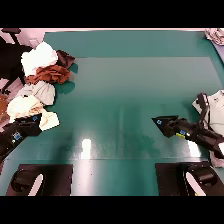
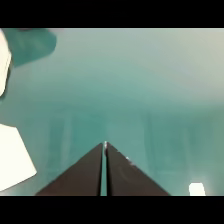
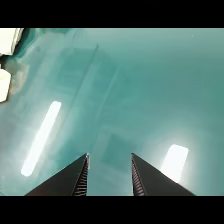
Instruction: Fold the shirts.
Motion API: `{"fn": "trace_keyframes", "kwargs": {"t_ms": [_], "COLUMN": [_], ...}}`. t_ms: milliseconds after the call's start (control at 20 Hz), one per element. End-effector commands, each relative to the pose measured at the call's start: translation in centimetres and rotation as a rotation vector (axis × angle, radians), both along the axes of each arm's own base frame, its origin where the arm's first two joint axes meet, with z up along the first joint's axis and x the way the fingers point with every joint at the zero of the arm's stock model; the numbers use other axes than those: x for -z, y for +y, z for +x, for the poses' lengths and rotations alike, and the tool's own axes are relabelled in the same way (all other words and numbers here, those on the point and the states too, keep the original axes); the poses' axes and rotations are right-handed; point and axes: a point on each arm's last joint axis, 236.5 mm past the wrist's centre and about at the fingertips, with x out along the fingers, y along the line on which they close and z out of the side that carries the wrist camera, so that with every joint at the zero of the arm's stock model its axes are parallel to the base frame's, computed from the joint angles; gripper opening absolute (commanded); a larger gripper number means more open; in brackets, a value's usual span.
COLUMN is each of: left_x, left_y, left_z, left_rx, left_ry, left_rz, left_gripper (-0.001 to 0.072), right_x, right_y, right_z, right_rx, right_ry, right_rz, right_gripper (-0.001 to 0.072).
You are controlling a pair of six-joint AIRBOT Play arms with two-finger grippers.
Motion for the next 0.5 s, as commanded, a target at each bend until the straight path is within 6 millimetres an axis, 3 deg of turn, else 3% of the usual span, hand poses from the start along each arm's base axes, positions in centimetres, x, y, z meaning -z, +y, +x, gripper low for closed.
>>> {"fn": "trace_keyframes", "kwargs": {"t_ms": [0,100,250,350,450], "left_x": [-1.5,-3.0,-6.7,-10.2,-12.4], "left_y": [-1.0,-1.5,-1.3,-0.3,2.0], "left_z": [0.3,0.5,1.8,3.7,6.4], "left_rx": [0.003,-0.016,-0.032,-0.055,-0.114], "left_ry": [-0.036,-0.049,-0.064,-0.075,-0.028], "left_rz": [-0.111,-0.245,-0.256,-0.15,0.031], "left_gripper": [0.0063,0.0062,0.0063,0.0065,0.0095], "right_x": [-0.1,-0.3,-1.6,-3.2,-5.1], "right_y": [1.1,1.4,1.7,1.8,2.1], "right_z": [1.4,2.2,3.7,4.8,5.6], "right_rx": [-0.016,-0.026,-0.034,-0.041,-0.066], "right_ry": [0.087,0.113,0.111,0.08,0.031], "right_rz": [0.039,0.034,0.032,0.024,0.008], "right_gripper": [0.0308,0.0308,0.0308,0.0309,0.0309]}}
